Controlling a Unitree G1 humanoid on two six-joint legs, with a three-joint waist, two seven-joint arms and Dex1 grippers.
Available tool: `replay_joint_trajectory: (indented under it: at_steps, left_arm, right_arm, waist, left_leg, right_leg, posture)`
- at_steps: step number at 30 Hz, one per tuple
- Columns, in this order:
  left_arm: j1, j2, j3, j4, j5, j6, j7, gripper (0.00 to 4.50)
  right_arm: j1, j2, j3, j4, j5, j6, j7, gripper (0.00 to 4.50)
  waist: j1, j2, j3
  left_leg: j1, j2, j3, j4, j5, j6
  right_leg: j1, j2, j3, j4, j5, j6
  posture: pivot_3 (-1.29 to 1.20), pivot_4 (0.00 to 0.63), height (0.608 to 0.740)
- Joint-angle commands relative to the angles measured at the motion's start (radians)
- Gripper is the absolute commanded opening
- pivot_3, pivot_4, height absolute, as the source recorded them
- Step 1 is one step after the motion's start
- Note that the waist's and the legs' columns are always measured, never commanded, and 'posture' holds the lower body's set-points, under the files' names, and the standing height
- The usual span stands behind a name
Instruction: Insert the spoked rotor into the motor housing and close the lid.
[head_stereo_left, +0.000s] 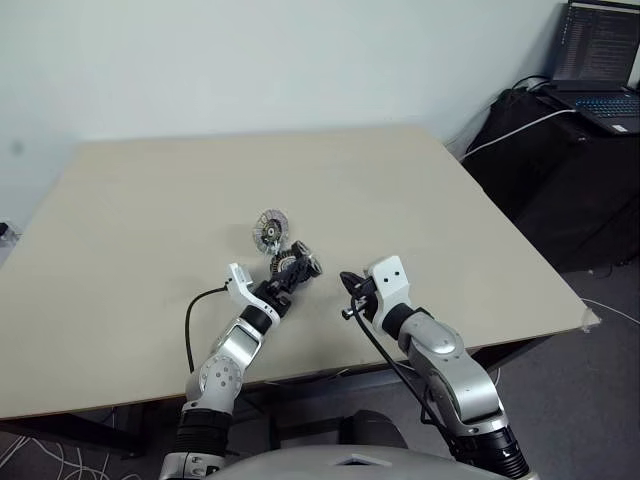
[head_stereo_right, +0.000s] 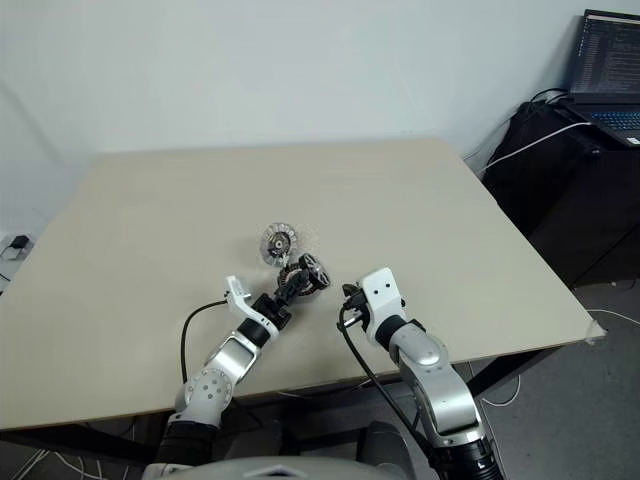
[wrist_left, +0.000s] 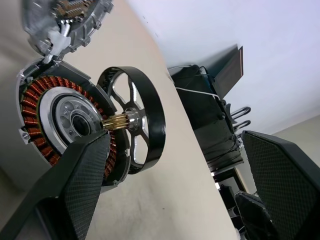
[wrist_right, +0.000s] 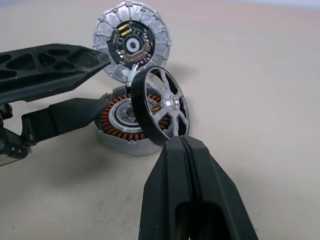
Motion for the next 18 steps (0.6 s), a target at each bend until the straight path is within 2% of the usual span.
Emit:
replay_joint_trajectory:
  at_steps: [1,4,15,16,18]
  left_arm:
    - [0.014,-0.056,-0.051,-0.071,0.078,-0.058,-0.023,4.46]
    - [0.059,-0.012,-0.072,-0.123,0.135,-0.076,-0.044,3.82]
    - [0.235,0.117,-0.08,-0.317,0.319,-0.188,-0.085,0.18]
    - [0.247,0.131,-0.087,-0.326,0.353,-0.212,-0.087,0.03]
    - [0.268,0.152,-0.104,-0.322,0.442,-0.297,-0.083,0.03]
  right_arm:
    - [-0.016,0.003,-0.01,-0.012,0.01,-0.021,-0.001,0.0]
    - [-0.015,0.009,-0.012,0.011,0.009,-0.025,-0.005,0.0]
    - [-0.054,0.032,-0.014,0.1,0.002,-0.047,-0.011,0.0]
    - [-0.065,0.036,-0.017,0.117,0.001,-0.05,-0.014,0.0]
    - [-0.088,0.053,-0.032,0.154,0.009,-0.052,-0.024,0.0]
  waist:
    - [0.001,0.0,0.0]
    - [0.001,0.0,0.0]
    - [-0.002,0.003,0.0]
    - [-0.003,0.003,0.0]
    - [-0.003,0.004,0.0]
  left_leg:
    - [0.0,0.0,0.0,0.0,0.0,0.0]
    - [0.0,0.0,0.0,0.0,0.0,0.0]
    - [0.0,0.001,0.001,-0.002,0.0,0.0]
    - [0.0,0.001,0.001,-0.002,0.0,0.0]
    - [0.0,0.001,0.002,-0.003,0.0,0.0]
  right_leg:
    - [0.0,0.0,0.0,0.0,0.0,0.0]
    - [0.0,0.0,0.0,0.0,0.0,0.0]
    - [-0.002,-0.001,0.0,0.0,0.0,0.0]
    - [-0.002,-0.001,0.0,0.0,0.0,0.0]
    - [-0.002,-0.001,0.0,0.0,0.0,0.0]
  posture:
    - [0.0,0.0,0.74]
    - [0.0,0.0,0.74]
    - [0.0,0.0,0.74]
    - [0.0,0.0,0.74]
    - [0.0,0.0,0.74]
